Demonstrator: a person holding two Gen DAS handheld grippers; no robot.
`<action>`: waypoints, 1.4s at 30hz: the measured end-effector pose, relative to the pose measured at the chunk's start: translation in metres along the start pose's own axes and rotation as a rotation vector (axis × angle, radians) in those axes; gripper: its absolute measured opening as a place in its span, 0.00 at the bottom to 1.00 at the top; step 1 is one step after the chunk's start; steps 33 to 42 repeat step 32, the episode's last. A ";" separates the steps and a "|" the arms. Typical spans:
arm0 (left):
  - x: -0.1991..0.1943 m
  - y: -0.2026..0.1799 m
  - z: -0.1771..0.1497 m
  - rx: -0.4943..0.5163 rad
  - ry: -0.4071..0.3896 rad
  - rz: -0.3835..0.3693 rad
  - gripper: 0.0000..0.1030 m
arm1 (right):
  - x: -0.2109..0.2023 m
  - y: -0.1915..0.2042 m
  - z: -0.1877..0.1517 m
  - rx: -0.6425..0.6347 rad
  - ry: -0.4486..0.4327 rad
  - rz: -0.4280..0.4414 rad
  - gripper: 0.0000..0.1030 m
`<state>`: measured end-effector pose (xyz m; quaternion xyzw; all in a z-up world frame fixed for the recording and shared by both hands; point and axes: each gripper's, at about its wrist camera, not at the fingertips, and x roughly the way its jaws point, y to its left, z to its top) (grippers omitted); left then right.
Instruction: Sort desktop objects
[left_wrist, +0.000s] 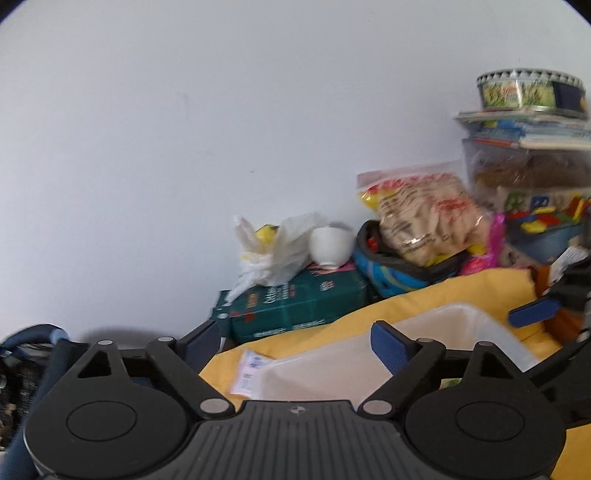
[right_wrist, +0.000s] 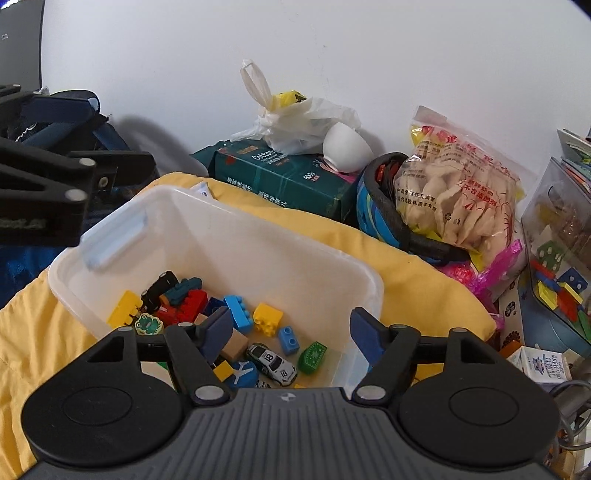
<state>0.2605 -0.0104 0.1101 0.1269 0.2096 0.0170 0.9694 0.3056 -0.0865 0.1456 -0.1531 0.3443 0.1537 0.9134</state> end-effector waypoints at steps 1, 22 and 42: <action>0.001 -0.001 0.001 0.008 0.016 -0.015 0.88 | -0.002 0.000 0.000 0.004 -0.006 0.004 0.71; 0.008 -0.002 -0.003 -0.056 0.208 -0.037 0.88 | -0.017 0.025 -0.015 0.025 0.011 0.074 0.71; 0.003 -0.004 -0.005 -0.036 0.219 -0.026 0.93 | -0.020 0.026 -0.018 0.027 0.010 0.072 0.71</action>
